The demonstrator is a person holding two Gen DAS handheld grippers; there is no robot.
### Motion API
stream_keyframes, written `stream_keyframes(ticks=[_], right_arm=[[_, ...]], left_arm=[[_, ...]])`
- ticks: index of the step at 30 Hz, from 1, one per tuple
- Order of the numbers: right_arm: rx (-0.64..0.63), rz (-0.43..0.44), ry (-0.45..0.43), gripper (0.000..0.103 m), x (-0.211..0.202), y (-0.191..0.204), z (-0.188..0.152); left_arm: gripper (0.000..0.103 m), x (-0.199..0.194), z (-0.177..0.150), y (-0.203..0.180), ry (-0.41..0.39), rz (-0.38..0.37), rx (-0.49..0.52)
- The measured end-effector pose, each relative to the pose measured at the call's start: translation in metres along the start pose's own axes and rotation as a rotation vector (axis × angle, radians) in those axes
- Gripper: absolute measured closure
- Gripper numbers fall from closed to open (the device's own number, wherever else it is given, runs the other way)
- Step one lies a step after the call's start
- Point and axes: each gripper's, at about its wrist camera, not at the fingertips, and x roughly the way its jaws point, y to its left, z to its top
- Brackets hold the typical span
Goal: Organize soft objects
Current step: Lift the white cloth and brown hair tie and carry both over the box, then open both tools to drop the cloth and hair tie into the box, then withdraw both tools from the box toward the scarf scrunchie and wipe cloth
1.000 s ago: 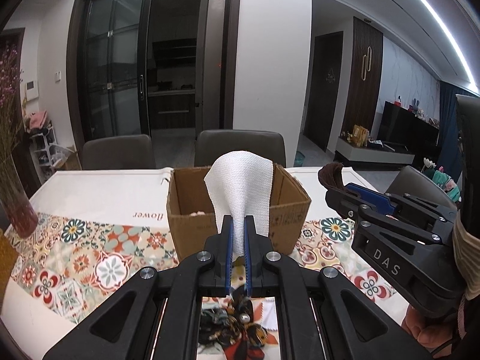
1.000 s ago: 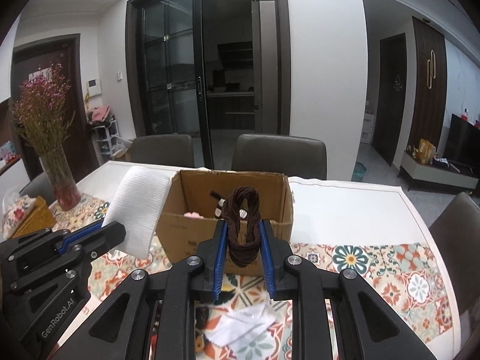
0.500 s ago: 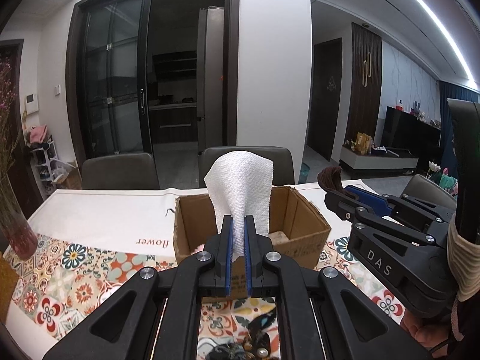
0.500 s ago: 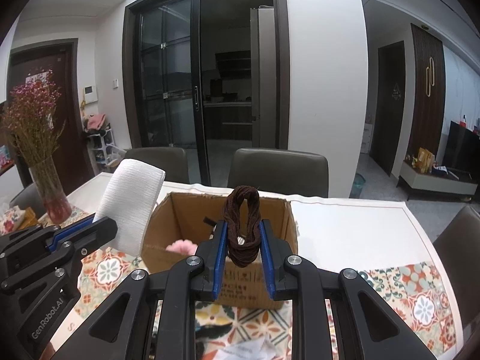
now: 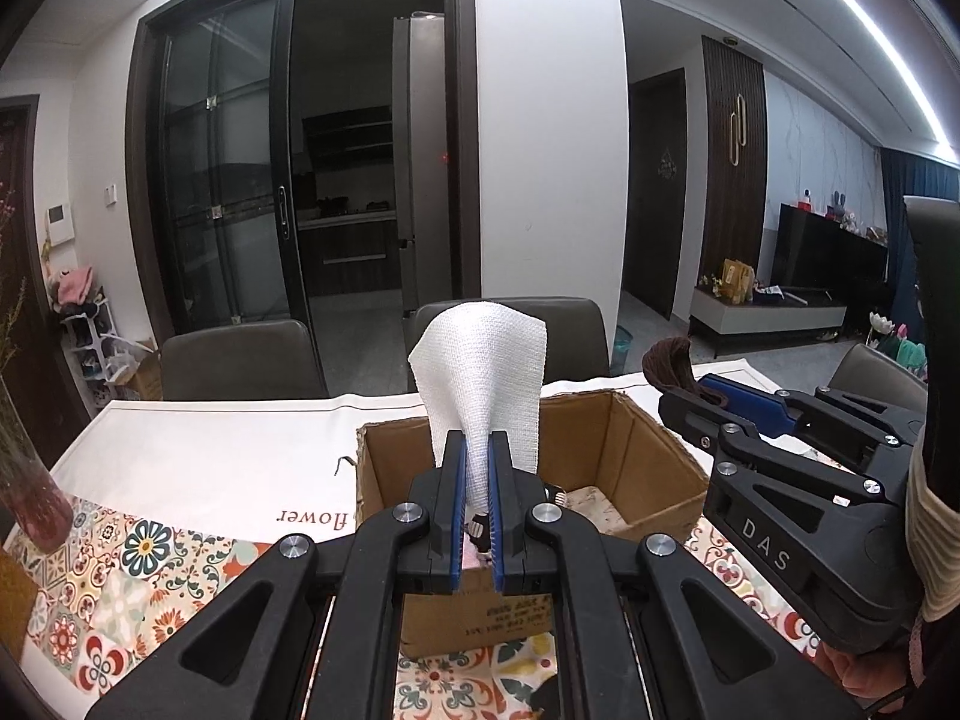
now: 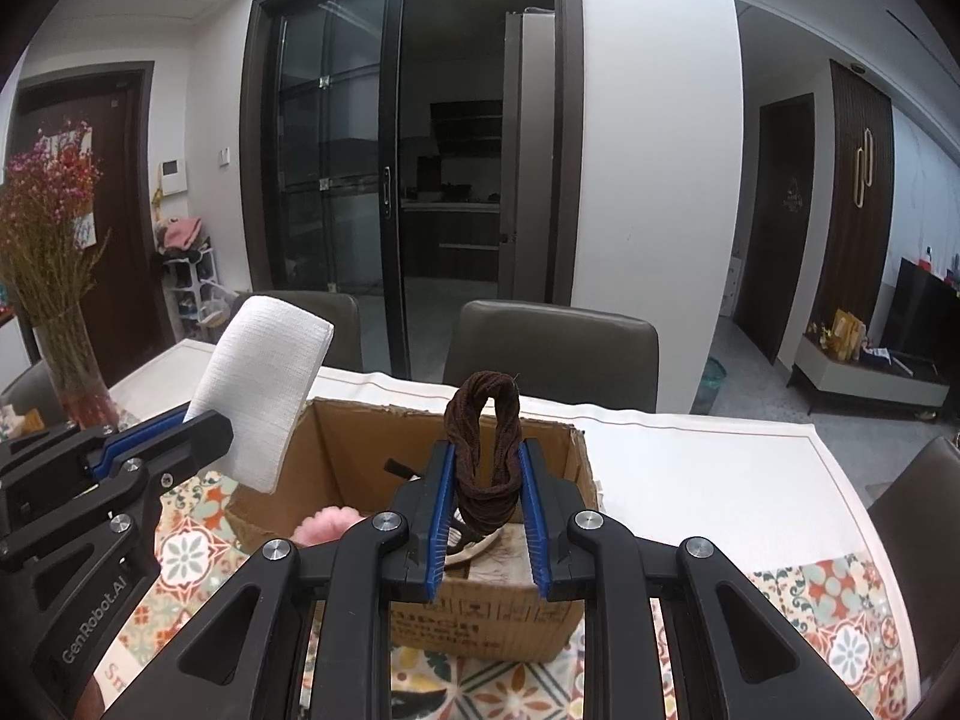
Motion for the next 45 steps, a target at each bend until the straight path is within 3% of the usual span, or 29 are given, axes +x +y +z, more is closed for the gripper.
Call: stream_keyframes(ticks=[19,24,27,30,45], right_arm=[[-0.027,-0.014,0.103,0.078,0.049,0.002,-0.010],[-0.020,-0.001,0.134,0.066,0.057,-0.001,-0.013],[-0.024,-0.005,0.142,0.062,0.061,-0.002,-0.014],[-0.024,-0.006,0.149,0.052,0.061,-0.002,-0.015],[0.001,-0.012,0.106,0.051,0.031,-0.001,-0.007]], left_arm=[[0.094,0.049,-0.013,-0.006,0.113,0.000,0.028],[0.080,0.053,-0.016,-0.009,0.127,0.001,0.034],[0.077,0.053,-0.016,-0.008,0.129,0.008,0.036],[0.072,0.049,-0.015,-0.006,0.125,0.015,0.034],[0.061,0.009,-0.010,-0.005,0.088,0.028,0.021]])
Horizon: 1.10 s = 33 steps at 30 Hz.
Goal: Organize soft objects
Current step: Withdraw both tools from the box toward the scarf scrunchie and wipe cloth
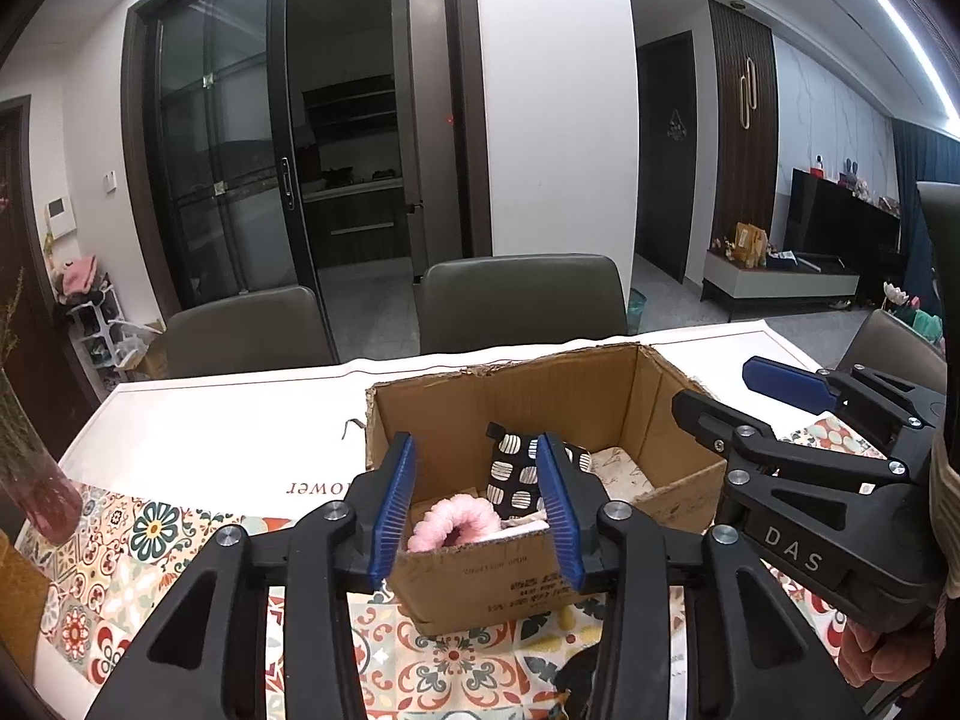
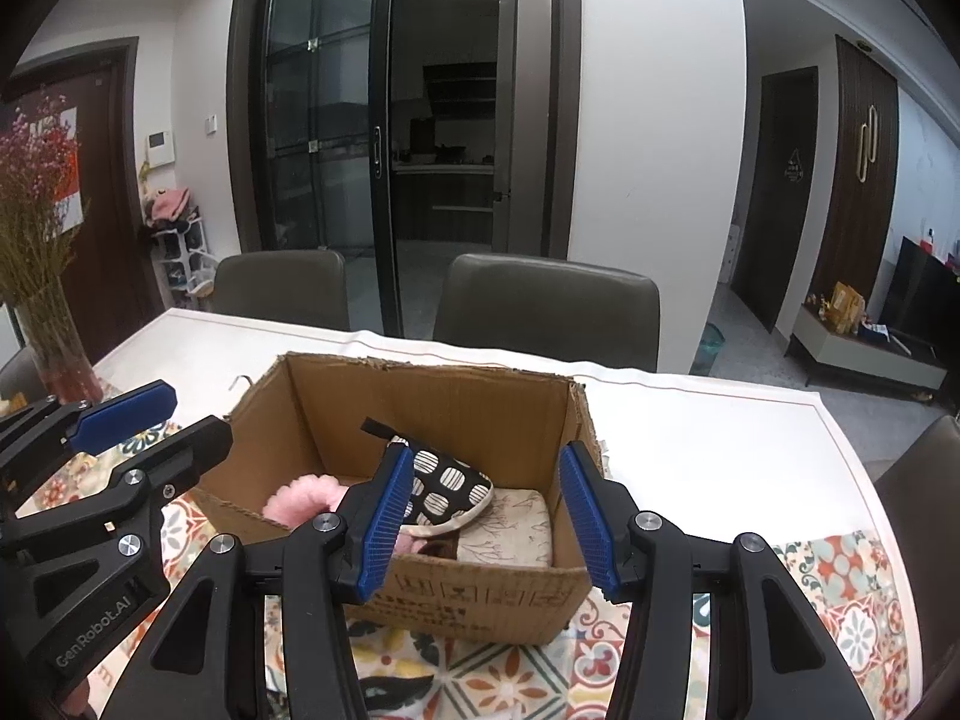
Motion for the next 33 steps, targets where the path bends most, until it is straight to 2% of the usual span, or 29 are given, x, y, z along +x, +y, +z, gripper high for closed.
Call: stream_keyframes(ticks=[15,27,33], right_arm=[[0.026,0.004,-0.022,0.051,-0.039,0.000,-0.011],[0.055,0.024,0.011,0.051,-0.052,-0.009,-0.032],[0.058,0.033,0.032,0.044,-0.057,-0.011,-0.045]], left_arm=[[0.055,-0.035,-0.007,-0.008,0.019,0.000,0.002],[0.043,-0.053,-0.025,-0.017,0.054,0.011,-0.005],[0.040,-0.057,-0.043,-0.018,0.093,0.013,-0.030]])
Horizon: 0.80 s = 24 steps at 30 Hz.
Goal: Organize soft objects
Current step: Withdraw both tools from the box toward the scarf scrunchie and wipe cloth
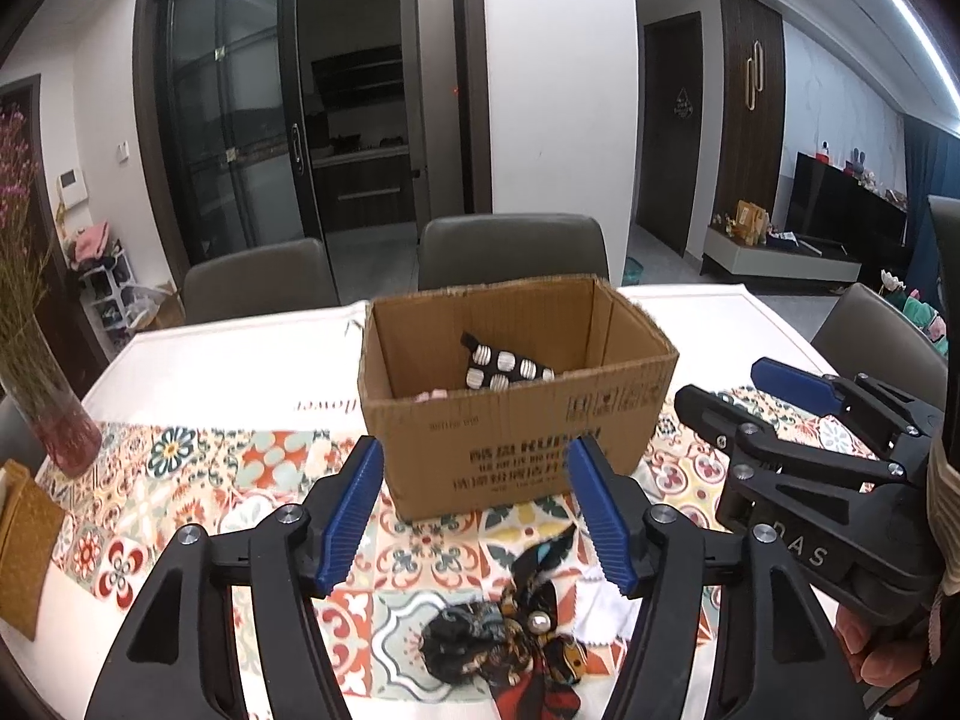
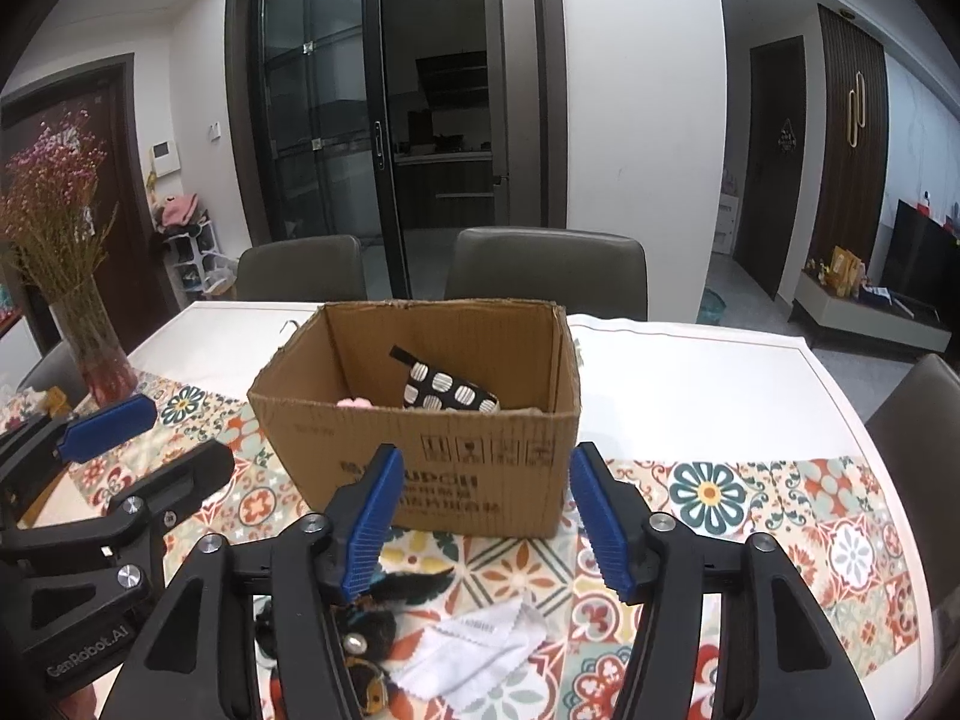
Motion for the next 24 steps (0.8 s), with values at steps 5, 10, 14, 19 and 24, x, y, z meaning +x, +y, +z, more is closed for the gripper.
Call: stream_keyframes(ticks=[5,10,14,19,24], right_arm=[[-0.003,0.007,0.018,0.044,-0.003,-0.001,-0.009],[-0.003,0.018,0.050,0.044,-0.003,-0.004,-0.023],[-0.007,0.024,0.077,0.043,-0.002,-0.003,-0.033],[-0.008,0.034,0.113,0.039,0.002,-0.003,-0.043],[-0.005,0.043,0.149,0.039,0.007,-0.003,-0.057]], left_arm=[[0.035,-0.001,-0.018,-0.001,0.035,0.004,-0.014],[0.033,0.001,-0.031,-0.003,0.076,0.008,-0.016],[0.031,0.003,-0.041,-0.005,0.106,0.005,-0.020],[0.030,0.006,-0.054,-0.006,0.141,-0.001,-0.019],[0.029,0.011,-0.066,-0.008,0.172,-0.014,-0.018]])
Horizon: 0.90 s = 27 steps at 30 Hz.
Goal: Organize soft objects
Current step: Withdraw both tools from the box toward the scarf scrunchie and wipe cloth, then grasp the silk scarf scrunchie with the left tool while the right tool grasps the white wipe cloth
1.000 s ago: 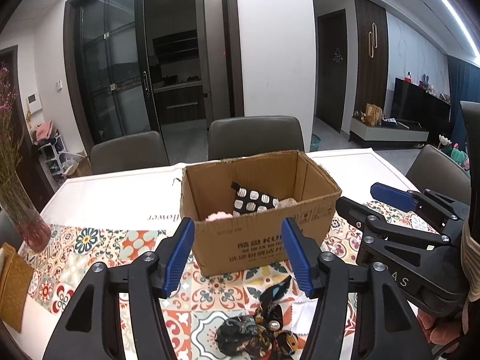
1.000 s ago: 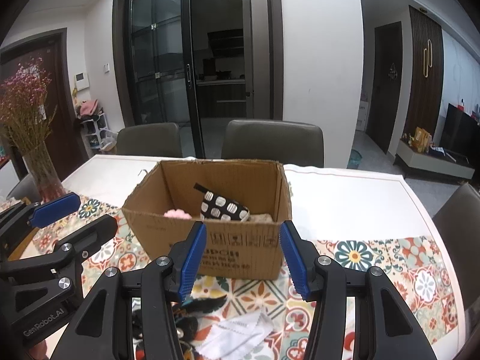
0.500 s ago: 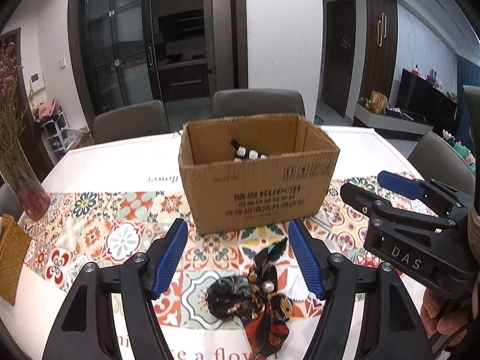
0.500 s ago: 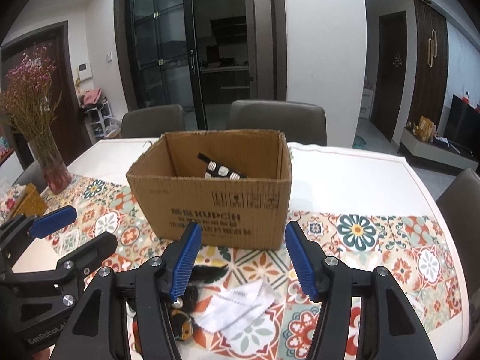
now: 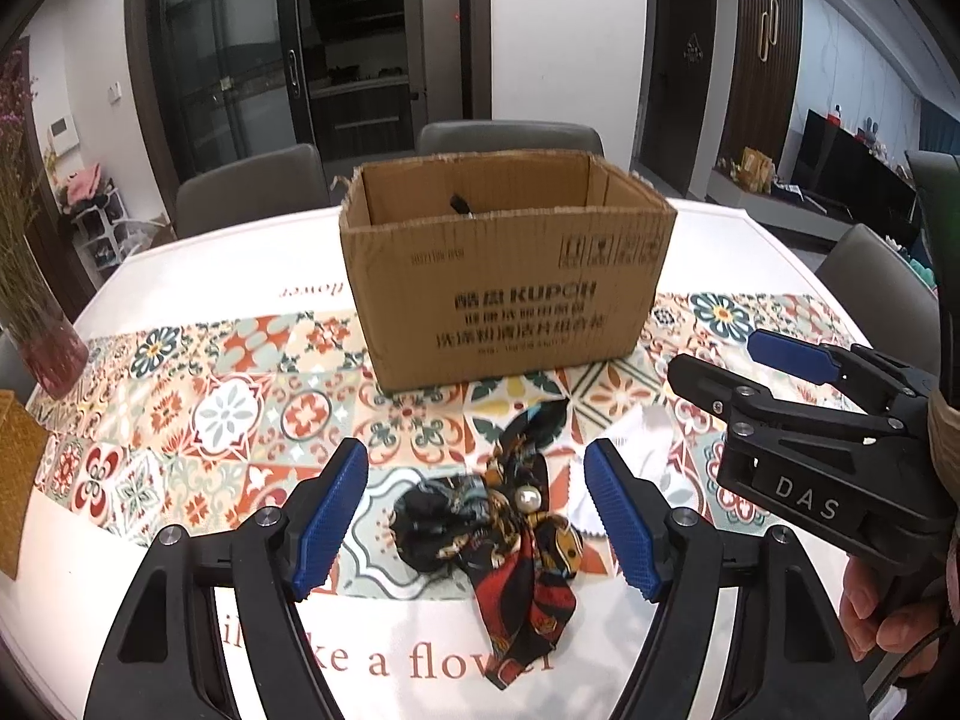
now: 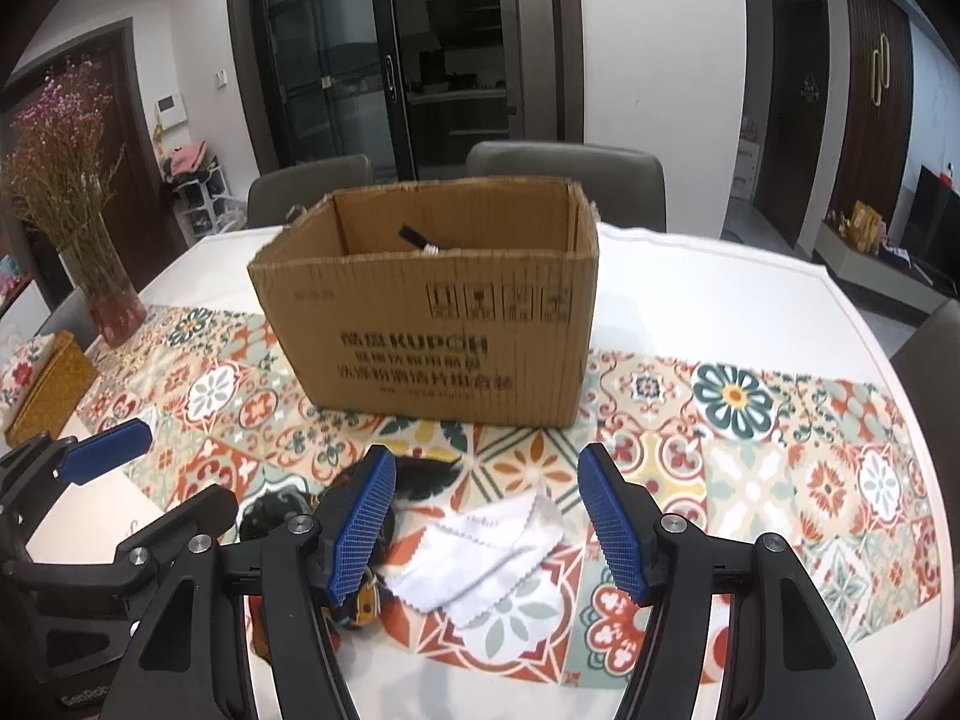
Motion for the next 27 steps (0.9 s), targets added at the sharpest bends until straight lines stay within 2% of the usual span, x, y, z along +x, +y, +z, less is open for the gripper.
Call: stream_keyframes(ticks=[10,27], right_arm=[[0.009,0.011,0.067,0.039,0.019,-0.001,-0.021],[0.005,0.022,0.172,0.039,0.059,-0.006,-0.049]], left_arm=[[0.022,0.017,-0.027,-0.002,0.060,-0.017,0.013],[0.021,0.055,-0.052,-0.002,0.158,-0.033,0.006]])
